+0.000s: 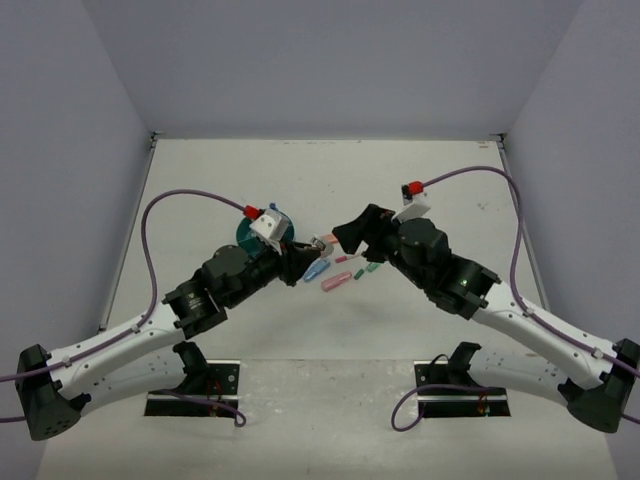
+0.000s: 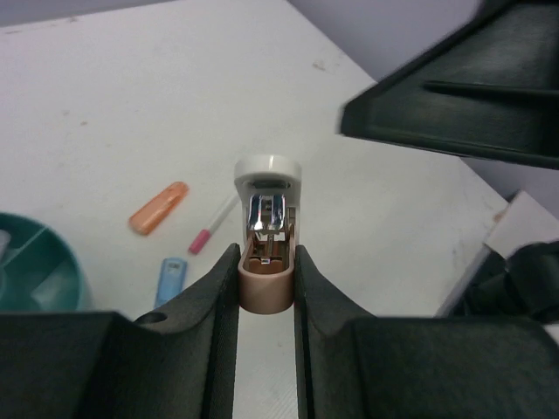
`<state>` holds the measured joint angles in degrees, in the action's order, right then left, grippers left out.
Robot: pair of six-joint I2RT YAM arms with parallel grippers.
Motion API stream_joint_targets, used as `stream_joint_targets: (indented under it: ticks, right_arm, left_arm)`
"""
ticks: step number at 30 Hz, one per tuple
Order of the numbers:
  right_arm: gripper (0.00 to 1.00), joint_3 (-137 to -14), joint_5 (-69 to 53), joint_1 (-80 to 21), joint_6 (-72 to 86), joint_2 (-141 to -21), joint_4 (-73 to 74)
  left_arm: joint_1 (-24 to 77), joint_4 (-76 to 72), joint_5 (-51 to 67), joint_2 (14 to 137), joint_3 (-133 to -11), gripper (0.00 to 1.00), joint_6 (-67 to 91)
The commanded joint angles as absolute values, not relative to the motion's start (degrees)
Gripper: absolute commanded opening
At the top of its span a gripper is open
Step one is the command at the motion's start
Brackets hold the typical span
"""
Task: Sort the stationery into containers
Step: Place the stapler in the storage box.
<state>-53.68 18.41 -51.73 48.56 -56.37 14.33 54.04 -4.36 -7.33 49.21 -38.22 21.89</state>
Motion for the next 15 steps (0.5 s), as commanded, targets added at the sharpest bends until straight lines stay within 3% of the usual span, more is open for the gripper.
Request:
stream_joint_targets:
  ticks: [1,7,15]
  right_arm:
    - [0.82,-50.87,22.75,-47.39,43.48,-49.05,19.18]
    - [0.82,-48.06,23.18,-43.13,42.08,-44.17,20.67]
    - [0.82,-48.08,22.79,-42.89,41.94,-45.91,20.92]
  left_arm:
    - [53.70,13.84,-28.46,47.65,-45.66,0.00,24.12]
    - [53.70,32.65,-50.26,47.75,-50.99,0.00,43.32]
    - [53.07,54.54,-61.25,55.51,-54.26,0.00,74.84]
